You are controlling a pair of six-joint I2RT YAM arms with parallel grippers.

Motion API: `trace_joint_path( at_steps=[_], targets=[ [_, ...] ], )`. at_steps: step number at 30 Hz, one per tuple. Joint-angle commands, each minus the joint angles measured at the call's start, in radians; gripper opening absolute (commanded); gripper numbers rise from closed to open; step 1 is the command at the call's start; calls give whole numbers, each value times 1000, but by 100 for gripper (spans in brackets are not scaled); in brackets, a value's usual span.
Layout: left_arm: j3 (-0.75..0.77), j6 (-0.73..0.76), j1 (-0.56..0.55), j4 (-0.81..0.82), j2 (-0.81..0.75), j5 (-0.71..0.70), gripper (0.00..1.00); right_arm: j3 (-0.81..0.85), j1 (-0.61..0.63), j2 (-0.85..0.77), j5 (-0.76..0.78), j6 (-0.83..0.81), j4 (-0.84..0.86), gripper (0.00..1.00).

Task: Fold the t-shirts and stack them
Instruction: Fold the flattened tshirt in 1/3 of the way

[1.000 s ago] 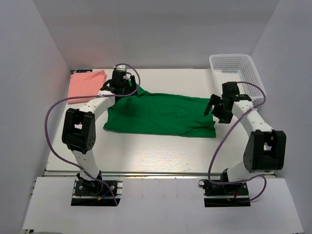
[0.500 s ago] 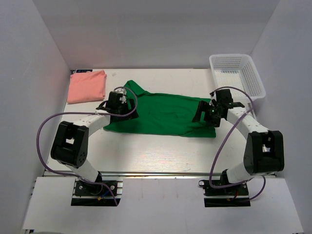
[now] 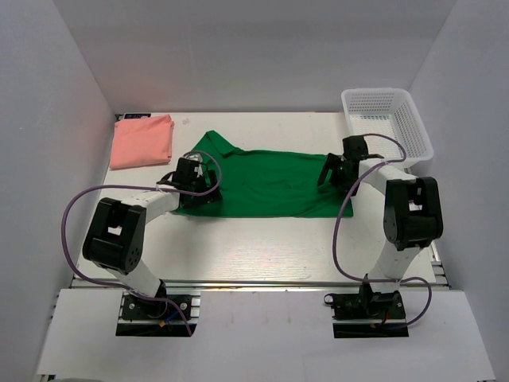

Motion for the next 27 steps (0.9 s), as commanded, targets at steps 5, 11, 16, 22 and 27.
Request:
trace_joint_path(
  at_steps=[5, 11, 16, 22, 27],
  targets=[
    [-23, -11, 5, -83, -52, -99, 99, 16, -8, -61, 156, 39, -20, 89],
    [-21, -11, 5, -72, -127, -69, 99, -36, 10, -200, 49, -36, -6, 89],
    [-12, -11, 5, -35, -181, -57, 99, -125, 32, -272, -192, -78, 52, 89],
    [-21, -2, 5, -36, -164, -129, 99, -205, 29, -213, -288, -61, 102, 89],
    [-46, -2, 33, -61, -92, -273, 99, -214, 11, -139, -262, -41, 110, 89]
  ],
)
